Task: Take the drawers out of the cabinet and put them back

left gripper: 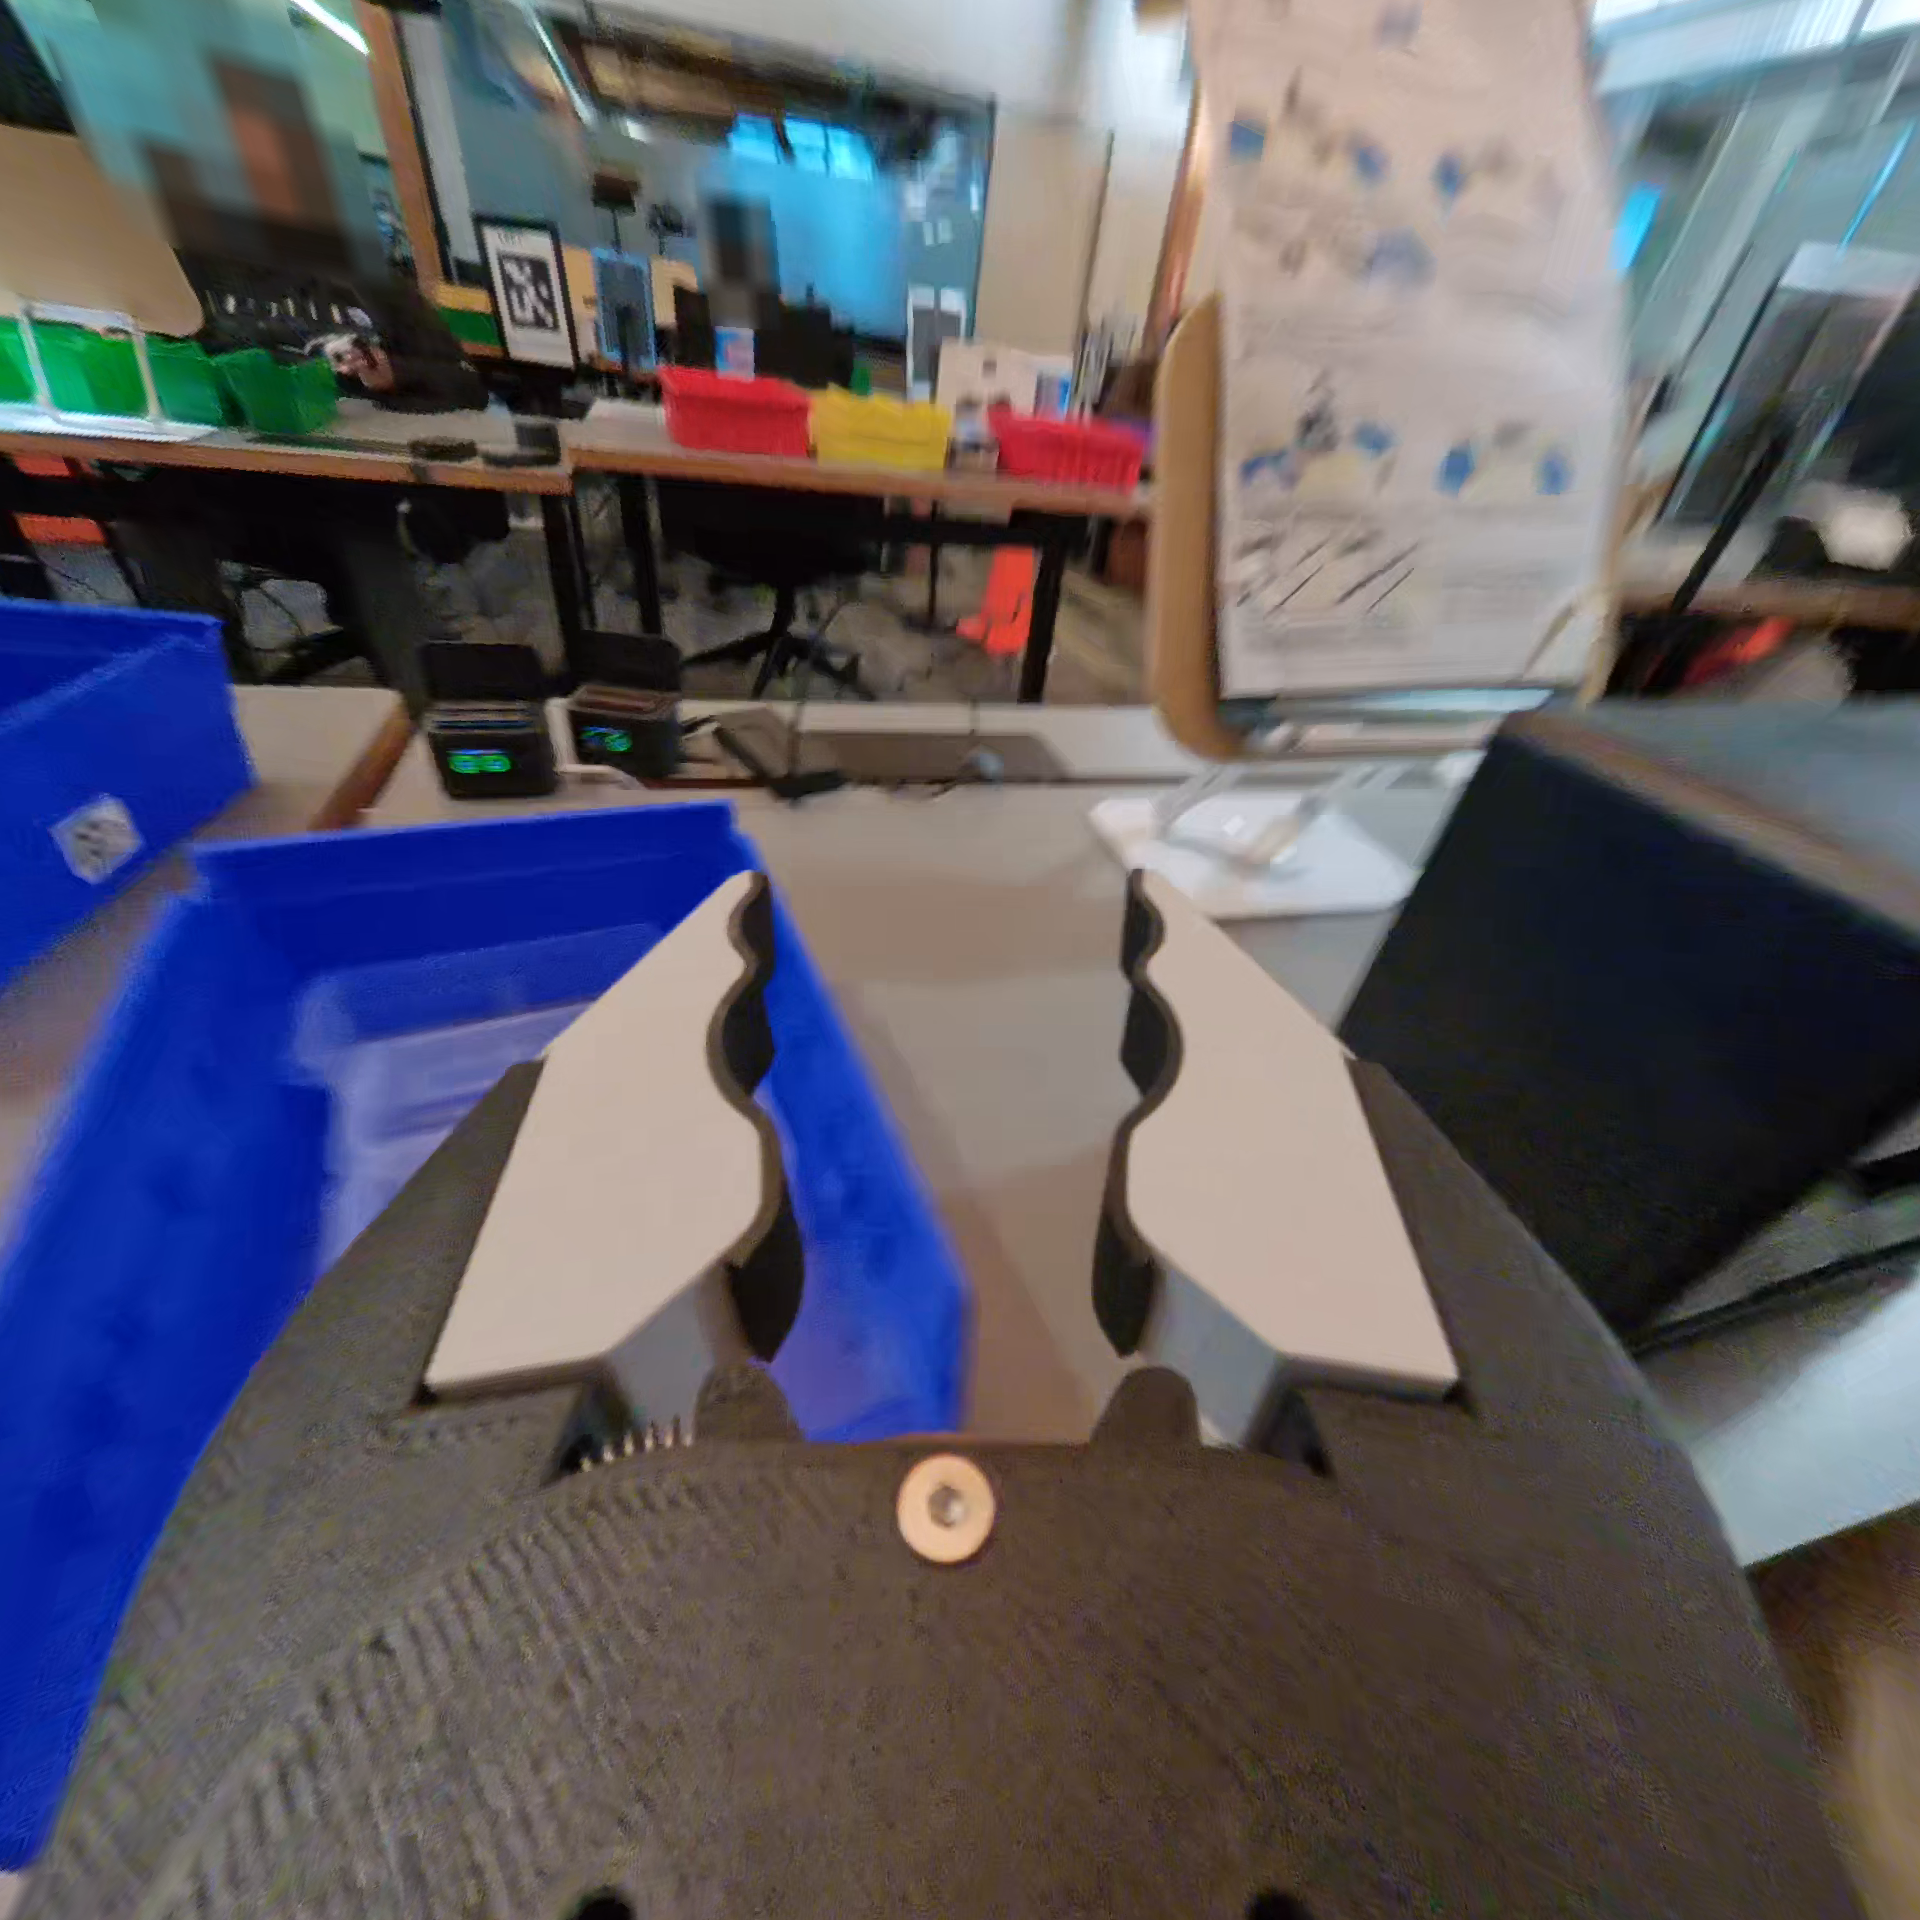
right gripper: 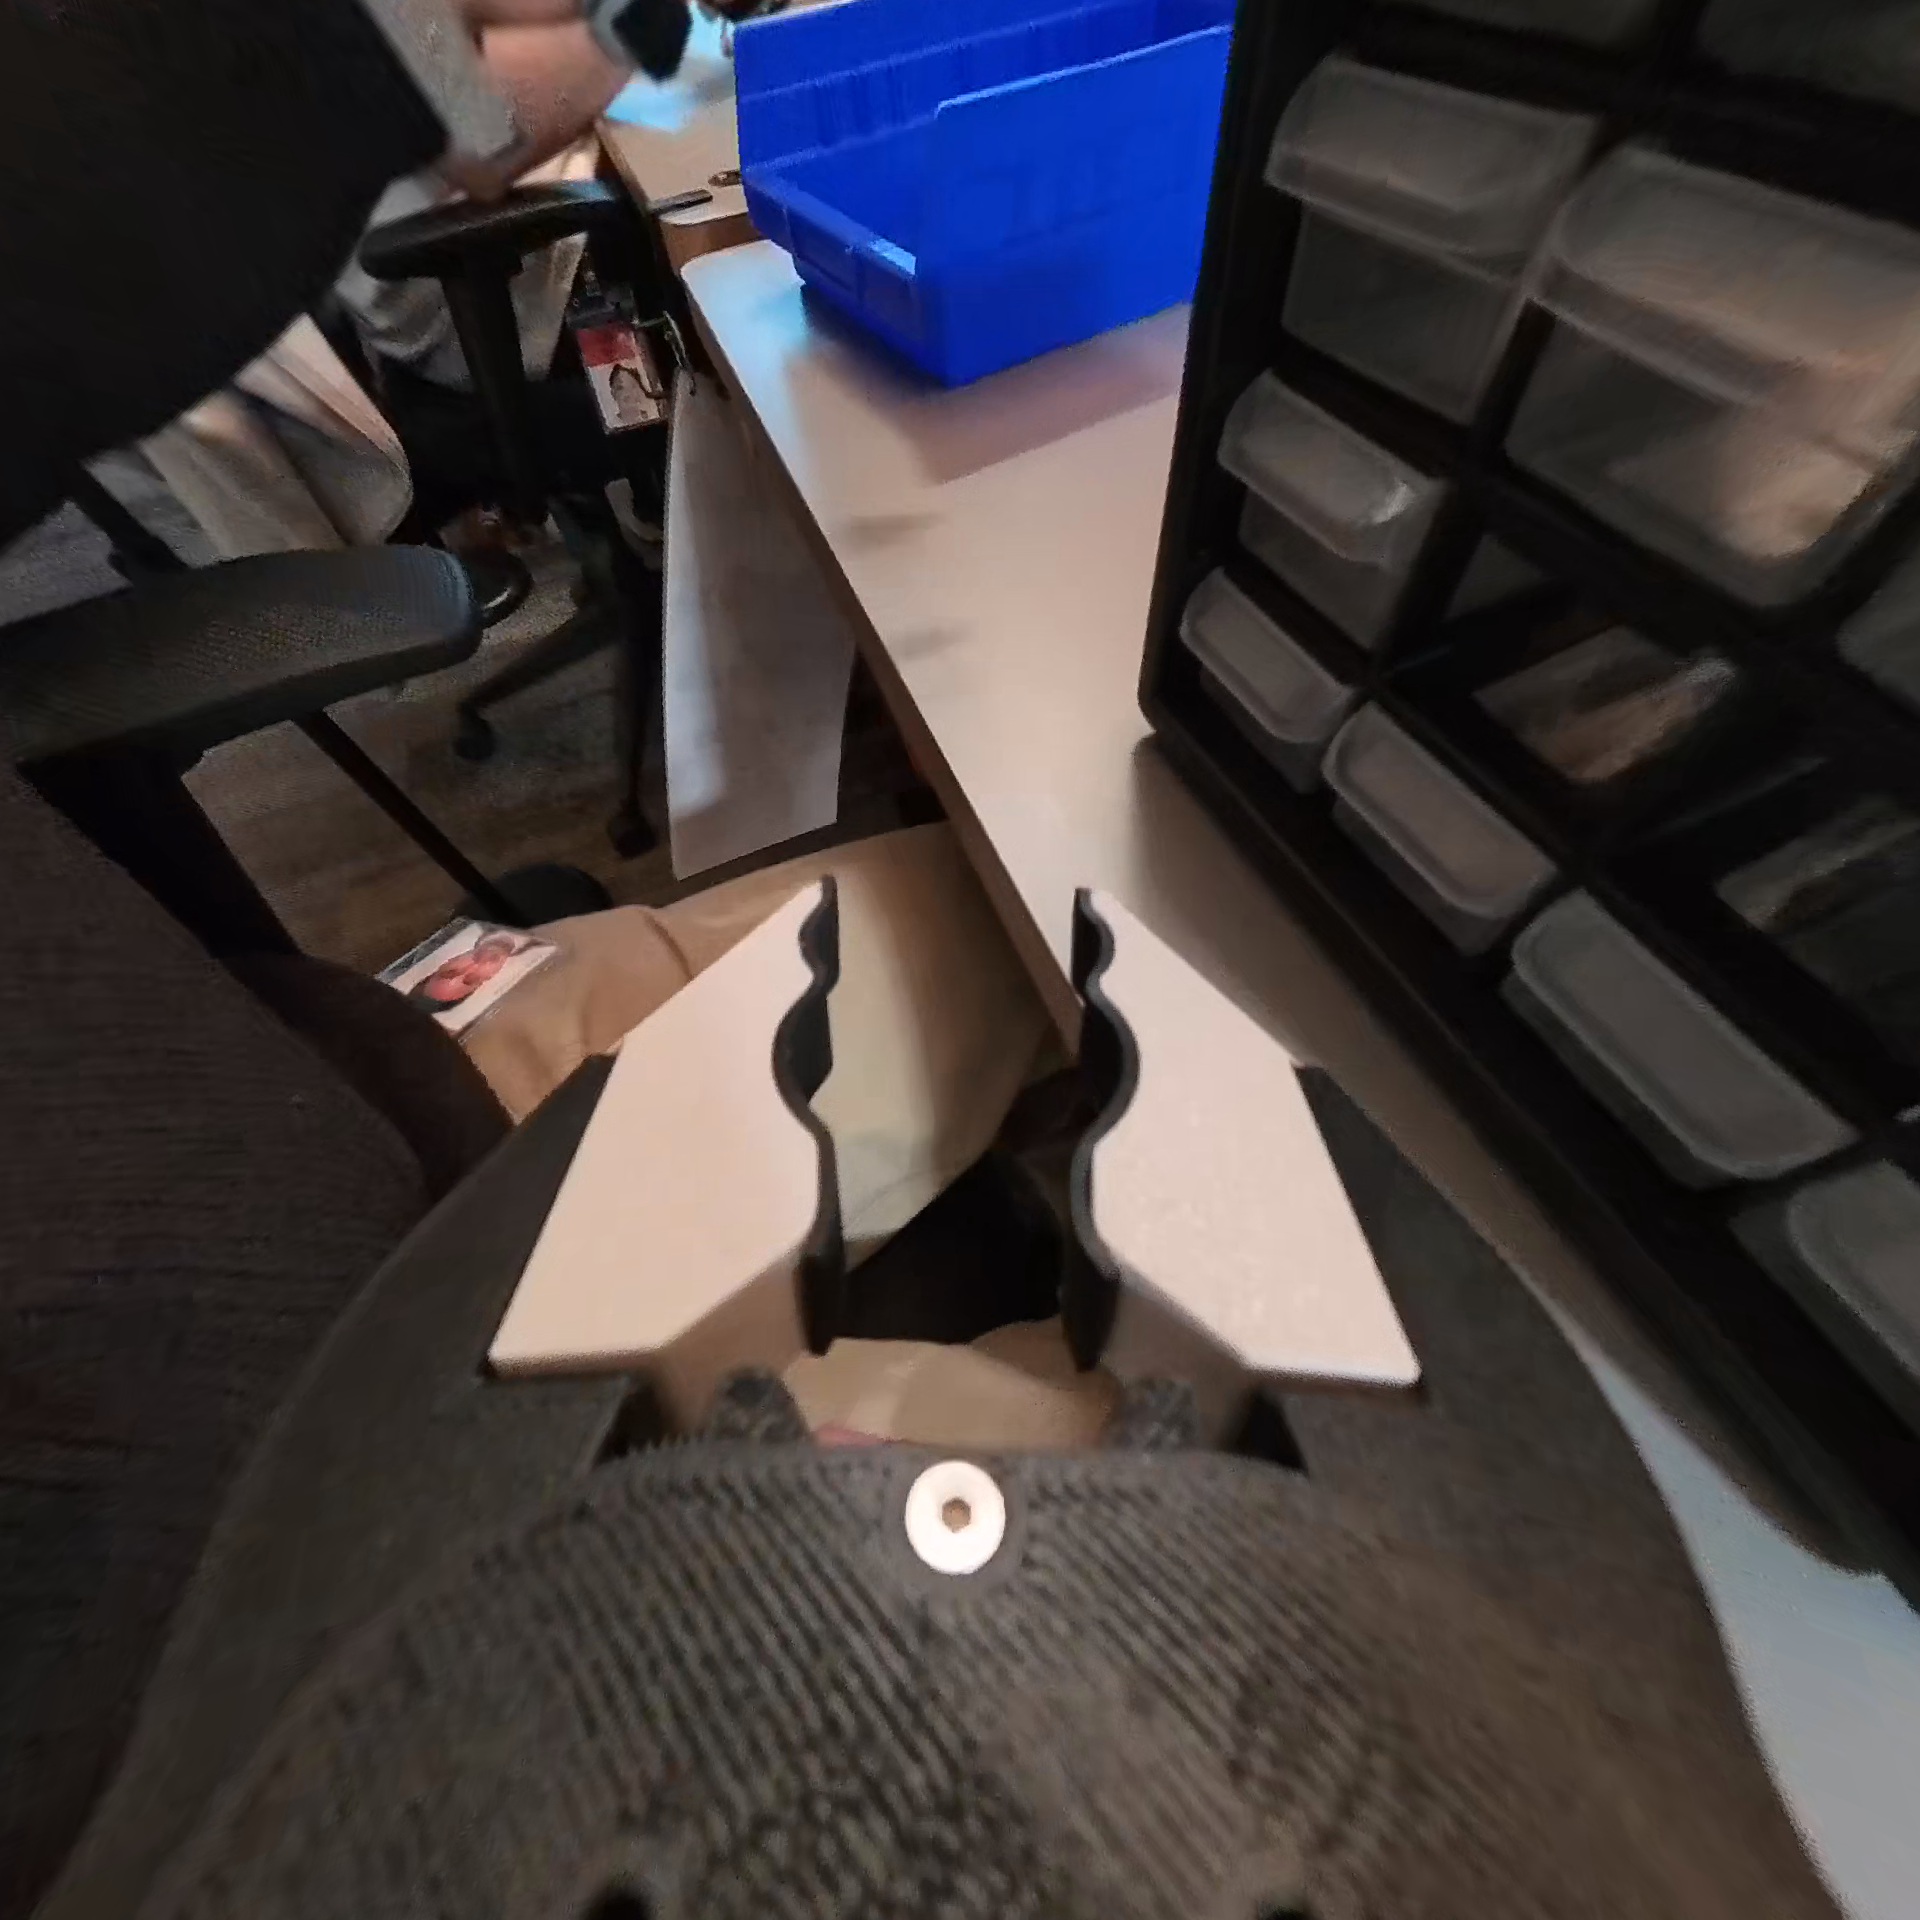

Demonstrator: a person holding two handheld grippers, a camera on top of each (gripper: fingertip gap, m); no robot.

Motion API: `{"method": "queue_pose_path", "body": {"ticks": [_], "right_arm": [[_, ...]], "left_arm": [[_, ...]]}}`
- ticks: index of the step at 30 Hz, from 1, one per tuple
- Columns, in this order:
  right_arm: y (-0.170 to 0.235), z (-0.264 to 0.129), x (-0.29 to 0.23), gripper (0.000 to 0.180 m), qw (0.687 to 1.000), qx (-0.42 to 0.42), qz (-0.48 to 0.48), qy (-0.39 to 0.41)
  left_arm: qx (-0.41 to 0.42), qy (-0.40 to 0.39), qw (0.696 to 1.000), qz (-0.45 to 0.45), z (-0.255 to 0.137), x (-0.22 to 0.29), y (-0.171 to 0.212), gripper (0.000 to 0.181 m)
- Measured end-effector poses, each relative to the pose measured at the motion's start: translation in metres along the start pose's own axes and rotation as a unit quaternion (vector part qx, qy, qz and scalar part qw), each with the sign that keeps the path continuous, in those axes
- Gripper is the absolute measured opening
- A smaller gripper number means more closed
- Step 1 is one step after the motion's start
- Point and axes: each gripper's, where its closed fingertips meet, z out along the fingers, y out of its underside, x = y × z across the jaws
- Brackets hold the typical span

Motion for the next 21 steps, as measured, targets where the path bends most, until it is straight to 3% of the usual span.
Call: {"method": "queue_pose_path", "body": {"ticks": [2,4,6,12,15,21], "right_arm": [[0.005,-0.001,0.000,0.043,1.000,-0.001,0.010,-0.003],[0.005,-0.002,-0.002,0.042,1.000,0.003,0.018,-0.011],[0.004,-0.003,-0.004,0.042,1.000,0.008,0.022,-0.015],[0.009,-0.003,-0.005,0.042,1.000,0.000,0.018,-0.011],[0.012,-0.004,-0.005,0.041,1.000,-0.004,0.011,-0.007],[0.018,-0.004,-0.005,0.041,1.000,-0.014,0.004,-0.003]], "left_arm": [[-0.115,0.008,0.992,0.056,0.020,-0.040,0.026,0.053],[-0.296,0.014,0.951,0.093,0.027,-0.079,0.081,0.045],[-0.389,-0.064,0.908,0.145,0.028,-0.124,0.115,0.031],[-0.476,-0.060,0.840,0.251,0.038,-0.135,0.159,0.037],[-0.519,-0.039,0.826,0.218,0.033,-0.130,0.173,0.041],[-0.576,0.061,0.794,0.183,0.007,-0.099,0.179,0.026]]}}
